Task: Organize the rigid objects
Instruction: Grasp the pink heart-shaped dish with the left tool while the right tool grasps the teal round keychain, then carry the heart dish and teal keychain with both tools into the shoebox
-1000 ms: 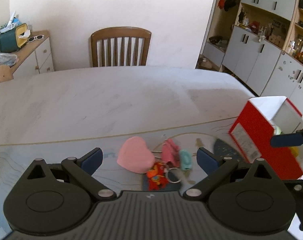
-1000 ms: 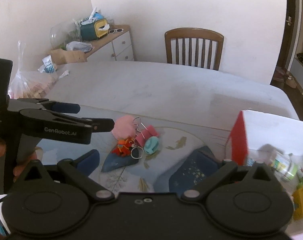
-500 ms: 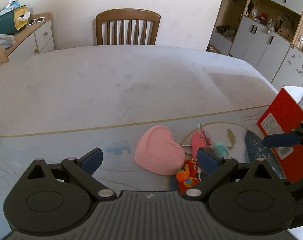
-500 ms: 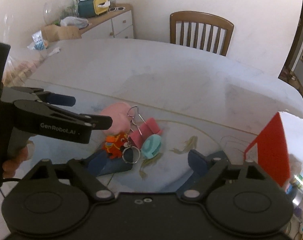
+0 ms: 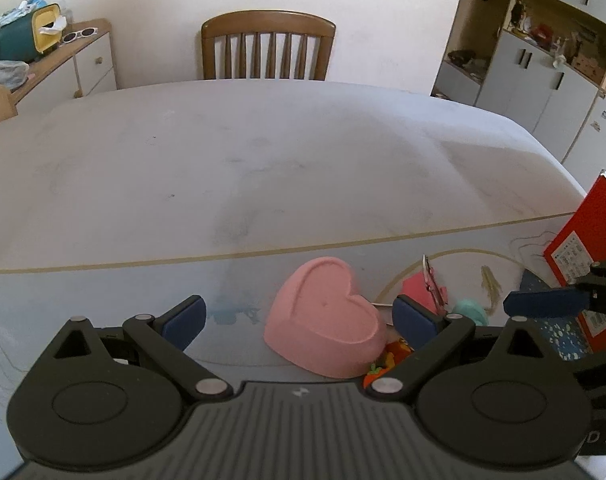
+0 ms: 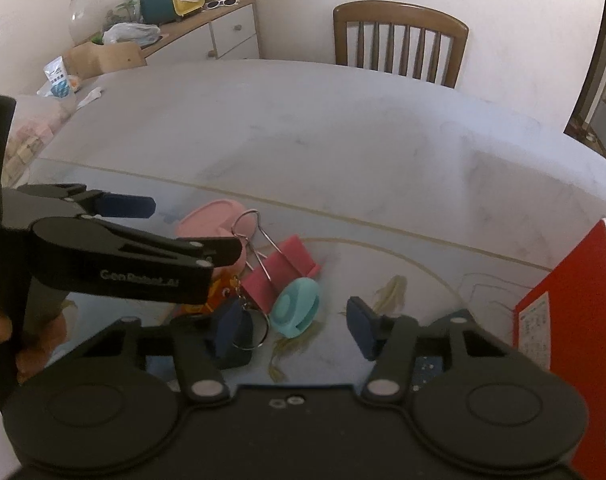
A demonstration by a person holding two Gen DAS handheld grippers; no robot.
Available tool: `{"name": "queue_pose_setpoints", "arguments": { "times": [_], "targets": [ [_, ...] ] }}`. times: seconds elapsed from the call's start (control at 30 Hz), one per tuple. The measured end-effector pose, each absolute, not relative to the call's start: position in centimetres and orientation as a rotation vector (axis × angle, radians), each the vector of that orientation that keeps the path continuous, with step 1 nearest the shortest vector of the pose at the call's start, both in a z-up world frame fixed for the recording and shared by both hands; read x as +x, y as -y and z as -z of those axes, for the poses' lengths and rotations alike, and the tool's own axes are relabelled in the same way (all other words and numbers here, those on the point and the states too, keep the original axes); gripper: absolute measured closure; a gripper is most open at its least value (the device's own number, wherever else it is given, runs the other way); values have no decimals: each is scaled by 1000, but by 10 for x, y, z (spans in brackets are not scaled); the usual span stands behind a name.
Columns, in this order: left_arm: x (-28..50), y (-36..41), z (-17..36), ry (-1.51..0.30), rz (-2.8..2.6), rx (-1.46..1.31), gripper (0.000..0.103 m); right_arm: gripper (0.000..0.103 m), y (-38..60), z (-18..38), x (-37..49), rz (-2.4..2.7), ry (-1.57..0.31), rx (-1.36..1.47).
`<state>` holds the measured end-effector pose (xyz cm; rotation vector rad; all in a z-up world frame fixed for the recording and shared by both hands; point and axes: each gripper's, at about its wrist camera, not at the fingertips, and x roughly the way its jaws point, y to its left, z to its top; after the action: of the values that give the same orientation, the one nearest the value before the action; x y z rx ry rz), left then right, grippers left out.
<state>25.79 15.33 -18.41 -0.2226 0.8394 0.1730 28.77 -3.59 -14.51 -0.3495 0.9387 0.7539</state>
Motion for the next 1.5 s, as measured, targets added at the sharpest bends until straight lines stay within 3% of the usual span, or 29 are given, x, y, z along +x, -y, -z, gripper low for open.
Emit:
{"name": "queue_pose_setpoints", "arguments": {
  "times": [0.43,0.67,0.73,0.77,0.9,1.5],
  "targets": [
    [255,-149,192,-825,-222,-264,7,58,32,156,296,-728,-991,-282],
    [253,-144,192,-817,-241,-231,21,67,31,159,295,-719,-1000,-279],
    [253,-142,191,-815,-243,-217,36,70,32,159,294,-718,-997,-277],
    [253,-142,190,-813,-242,-209,36,75,32,159,294,-712,-995,-278],
    [253,-143,191,-808,-232,-206,36,77,35,158,296,-699,-995,-268],
    [232,-153,168,-785,-257,-272,37,78,54,133,277,-672,-953,-217]
  ]
}}
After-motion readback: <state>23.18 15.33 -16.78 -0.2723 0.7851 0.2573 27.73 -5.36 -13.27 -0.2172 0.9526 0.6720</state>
